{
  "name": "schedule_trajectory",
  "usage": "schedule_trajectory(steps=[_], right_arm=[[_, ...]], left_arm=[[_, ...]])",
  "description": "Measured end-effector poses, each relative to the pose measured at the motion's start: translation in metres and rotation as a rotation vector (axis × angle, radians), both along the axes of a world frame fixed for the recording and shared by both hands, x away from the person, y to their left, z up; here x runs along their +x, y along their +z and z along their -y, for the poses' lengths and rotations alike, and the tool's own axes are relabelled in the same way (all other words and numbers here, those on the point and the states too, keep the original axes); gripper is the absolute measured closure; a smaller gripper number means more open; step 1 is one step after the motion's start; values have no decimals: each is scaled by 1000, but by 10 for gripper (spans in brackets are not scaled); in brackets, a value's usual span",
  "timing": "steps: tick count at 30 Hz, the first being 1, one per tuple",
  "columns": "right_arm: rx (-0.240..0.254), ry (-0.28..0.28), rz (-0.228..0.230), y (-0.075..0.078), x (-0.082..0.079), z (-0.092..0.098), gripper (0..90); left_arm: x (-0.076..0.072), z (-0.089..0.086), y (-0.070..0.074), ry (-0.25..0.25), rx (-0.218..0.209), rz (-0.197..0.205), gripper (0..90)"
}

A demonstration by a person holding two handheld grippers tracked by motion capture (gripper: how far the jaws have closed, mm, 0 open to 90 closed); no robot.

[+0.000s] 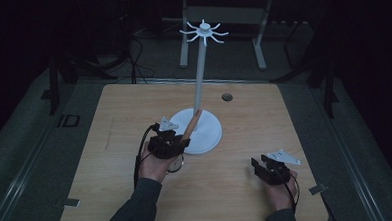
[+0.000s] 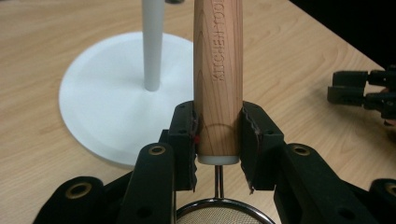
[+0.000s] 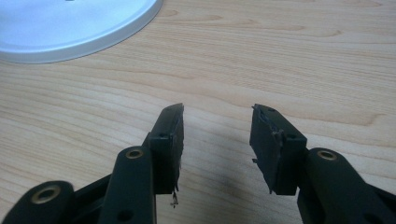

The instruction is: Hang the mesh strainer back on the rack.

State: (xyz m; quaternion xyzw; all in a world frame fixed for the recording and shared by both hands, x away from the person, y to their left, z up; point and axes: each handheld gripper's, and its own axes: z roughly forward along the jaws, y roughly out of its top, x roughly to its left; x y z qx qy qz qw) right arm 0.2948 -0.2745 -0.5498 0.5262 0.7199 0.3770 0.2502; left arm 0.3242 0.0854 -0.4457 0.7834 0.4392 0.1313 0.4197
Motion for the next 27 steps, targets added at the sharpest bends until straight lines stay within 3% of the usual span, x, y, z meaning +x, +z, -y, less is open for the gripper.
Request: schedule_trajectory(steps=[15, 27], right_arm=[[-5, -5, 3, 0, 0, 0, 541], [-5, -6, 1, 0, 0, 0, 536]], left_arm=[[-3, -5, 7, 59, -72, 65, 684], [-4, -6, 18, 79, -114, 92, 684]])
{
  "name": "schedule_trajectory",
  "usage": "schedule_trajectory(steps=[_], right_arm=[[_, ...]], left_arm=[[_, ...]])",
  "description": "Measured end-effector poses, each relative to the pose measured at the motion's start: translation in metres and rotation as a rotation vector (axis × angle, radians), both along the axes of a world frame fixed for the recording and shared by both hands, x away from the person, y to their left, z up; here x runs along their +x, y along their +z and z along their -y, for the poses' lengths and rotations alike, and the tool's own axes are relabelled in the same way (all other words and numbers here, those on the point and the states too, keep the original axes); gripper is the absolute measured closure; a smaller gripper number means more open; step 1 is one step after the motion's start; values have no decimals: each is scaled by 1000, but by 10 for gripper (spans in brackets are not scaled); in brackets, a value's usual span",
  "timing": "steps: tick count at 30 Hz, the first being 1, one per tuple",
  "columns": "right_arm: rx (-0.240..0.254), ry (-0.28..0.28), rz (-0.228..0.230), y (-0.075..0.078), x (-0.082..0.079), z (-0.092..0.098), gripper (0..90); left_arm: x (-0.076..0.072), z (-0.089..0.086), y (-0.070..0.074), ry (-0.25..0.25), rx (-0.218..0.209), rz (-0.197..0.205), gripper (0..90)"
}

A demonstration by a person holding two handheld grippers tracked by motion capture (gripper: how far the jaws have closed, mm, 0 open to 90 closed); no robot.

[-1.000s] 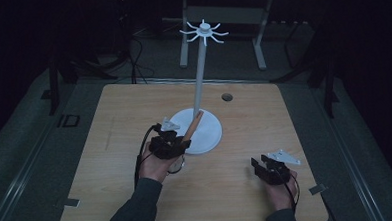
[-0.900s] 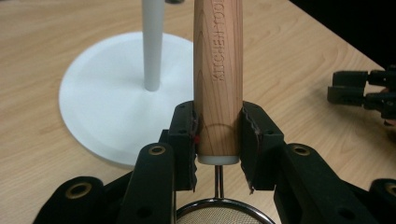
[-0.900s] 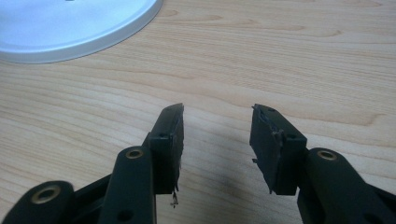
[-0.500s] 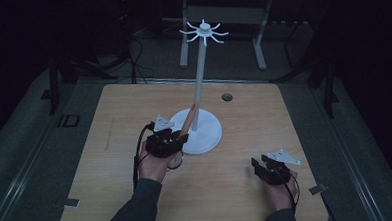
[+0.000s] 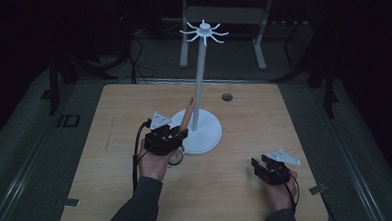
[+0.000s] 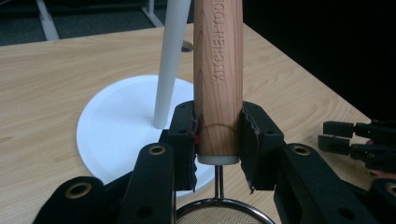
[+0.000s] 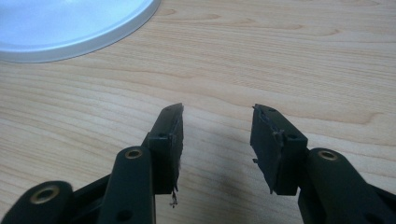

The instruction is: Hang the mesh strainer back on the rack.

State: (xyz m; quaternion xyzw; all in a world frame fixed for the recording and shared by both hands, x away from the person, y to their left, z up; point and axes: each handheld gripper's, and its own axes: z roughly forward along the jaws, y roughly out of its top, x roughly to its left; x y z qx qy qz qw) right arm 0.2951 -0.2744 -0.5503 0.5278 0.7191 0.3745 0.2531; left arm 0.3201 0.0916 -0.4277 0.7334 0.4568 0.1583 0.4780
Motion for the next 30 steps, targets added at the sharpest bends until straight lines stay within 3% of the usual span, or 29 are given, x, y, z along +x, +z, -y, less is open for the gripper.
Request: schedule_trajectory(steps=[30], right_arm=[[-4, -4, 5, 0, 0, 0, 511]], left_arm=[[-4, 0, 21, 31, -77, 55, 684]])
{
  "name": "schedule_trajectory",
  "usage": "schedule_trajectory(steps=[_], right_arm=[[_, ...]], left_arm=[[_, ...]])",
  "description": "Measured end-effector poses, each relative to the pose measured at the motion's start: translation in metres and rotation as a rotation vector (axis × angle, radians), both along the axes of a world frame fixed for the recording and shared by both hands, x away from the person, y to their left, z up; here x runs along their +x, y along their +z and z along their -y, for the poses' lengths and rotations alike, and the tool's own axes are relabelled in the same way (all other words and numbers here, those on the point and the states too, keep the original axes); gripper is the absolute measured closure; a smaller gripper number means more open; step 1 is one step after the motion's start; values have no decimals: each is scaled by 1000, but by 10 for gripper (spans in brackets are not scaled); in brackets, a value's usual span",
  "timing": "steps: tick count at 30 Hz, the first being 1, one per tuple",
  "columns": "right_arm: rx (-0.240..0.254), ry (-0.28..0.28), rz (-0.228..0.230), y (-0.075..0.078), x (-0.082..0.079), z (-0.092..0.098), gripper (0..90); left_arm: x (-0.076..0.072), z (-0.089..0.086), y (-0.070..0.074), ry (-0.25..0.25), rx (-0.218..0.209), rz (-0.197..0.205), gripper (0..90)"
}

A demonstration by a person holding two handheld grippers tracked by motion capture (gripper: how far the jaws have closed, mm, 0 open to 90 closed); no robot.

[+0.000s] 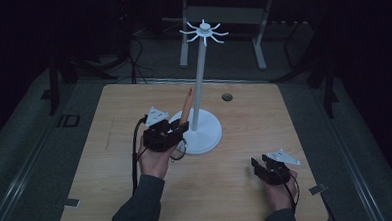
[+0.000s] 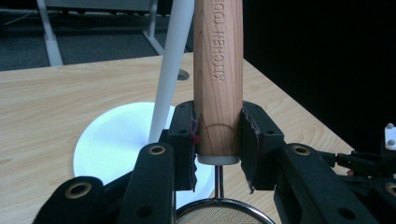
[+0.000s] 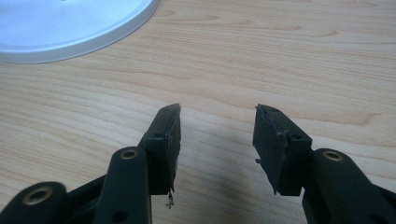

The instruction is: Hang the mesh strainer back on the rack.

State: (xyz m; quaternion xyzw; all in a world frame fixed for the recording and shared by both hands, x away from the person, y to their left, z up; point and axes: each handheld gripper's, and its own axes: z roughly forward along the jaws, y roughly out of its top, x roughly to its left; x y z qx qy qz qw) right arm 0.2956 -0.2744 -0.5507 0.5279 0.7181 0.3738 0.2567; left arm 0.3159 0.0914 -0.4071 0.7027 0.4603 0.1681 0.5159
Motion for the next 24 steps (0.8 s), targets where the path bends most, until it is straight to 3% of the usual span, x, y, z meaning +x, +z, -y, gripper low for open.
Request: schedule_trajectory(steps=[24], right_arm=[[0, 1, -2, 0, 0, 0, 507]], left_arm=[[-2, 0, 20, 10, -41, 31, 683]])
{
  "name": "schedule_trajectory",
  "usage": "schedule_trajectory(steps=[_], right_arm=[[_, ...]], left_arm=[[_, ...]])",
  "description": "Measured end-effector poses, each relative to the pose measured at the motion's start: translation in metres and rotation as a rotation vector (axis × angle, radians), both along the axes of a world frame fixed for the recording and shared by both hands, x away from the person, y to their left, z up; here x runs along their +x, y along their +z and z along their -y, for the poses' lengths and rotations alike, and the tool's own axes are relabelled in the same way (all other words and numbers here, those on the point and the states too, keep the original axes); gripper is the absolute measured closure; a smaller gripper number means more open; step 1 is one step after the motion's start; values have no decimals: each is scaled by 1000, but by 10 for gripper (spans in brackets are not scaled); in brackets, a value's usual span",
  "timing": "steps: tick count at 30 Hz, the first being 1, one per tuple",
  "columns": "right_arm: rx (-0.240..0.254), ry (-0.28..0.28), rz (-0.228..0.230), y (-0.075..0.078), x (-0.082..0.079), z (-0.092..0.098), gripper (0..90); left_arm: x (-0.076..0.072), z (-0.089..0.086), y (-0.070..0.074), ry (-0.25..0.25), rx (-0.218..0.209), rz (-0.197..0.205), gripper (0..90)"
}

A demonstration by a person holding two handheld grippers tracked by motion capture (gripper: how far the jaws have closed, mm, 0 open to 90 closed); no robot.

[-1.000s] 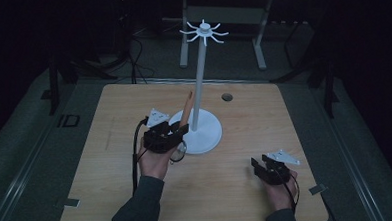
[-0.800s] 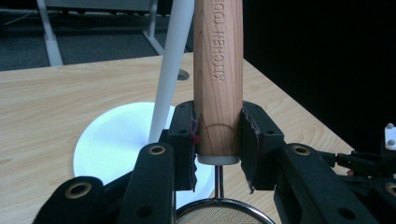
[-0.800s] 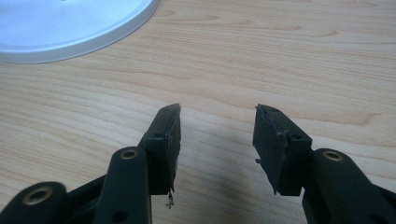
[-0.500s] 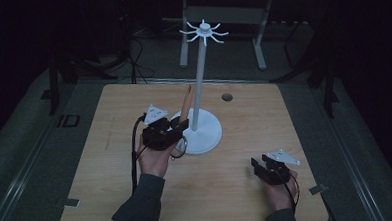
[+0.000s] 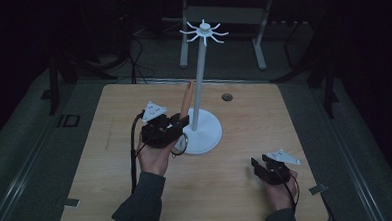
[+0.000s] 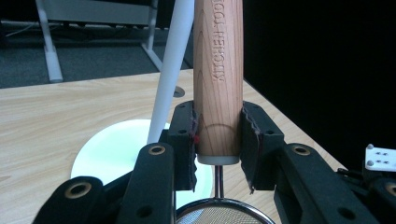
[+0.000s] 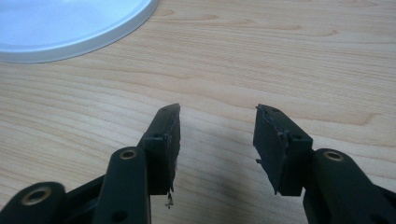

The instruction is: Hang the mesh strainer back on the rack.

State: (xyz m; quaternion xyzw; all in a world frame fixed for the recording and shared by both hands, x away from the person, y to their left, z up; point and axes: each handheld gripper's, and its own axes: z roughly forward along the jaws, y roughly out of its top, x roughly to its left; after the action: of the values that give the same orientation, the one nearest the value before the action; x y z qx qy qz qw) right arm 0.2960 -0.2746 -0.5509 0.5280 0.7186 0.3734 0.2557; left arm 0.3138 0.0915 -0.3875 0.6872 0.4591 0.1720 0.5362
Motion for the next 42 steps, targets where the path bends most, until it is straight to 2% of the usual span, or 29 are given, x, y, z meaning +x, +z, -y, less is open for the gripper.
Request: schedule_trajectory(steps=[42], right_arm=[[-6, 2, -5, -1, 1, -1, 503]], left_arm=[[-3, -2, 39, 23, -55, 85, 683]])
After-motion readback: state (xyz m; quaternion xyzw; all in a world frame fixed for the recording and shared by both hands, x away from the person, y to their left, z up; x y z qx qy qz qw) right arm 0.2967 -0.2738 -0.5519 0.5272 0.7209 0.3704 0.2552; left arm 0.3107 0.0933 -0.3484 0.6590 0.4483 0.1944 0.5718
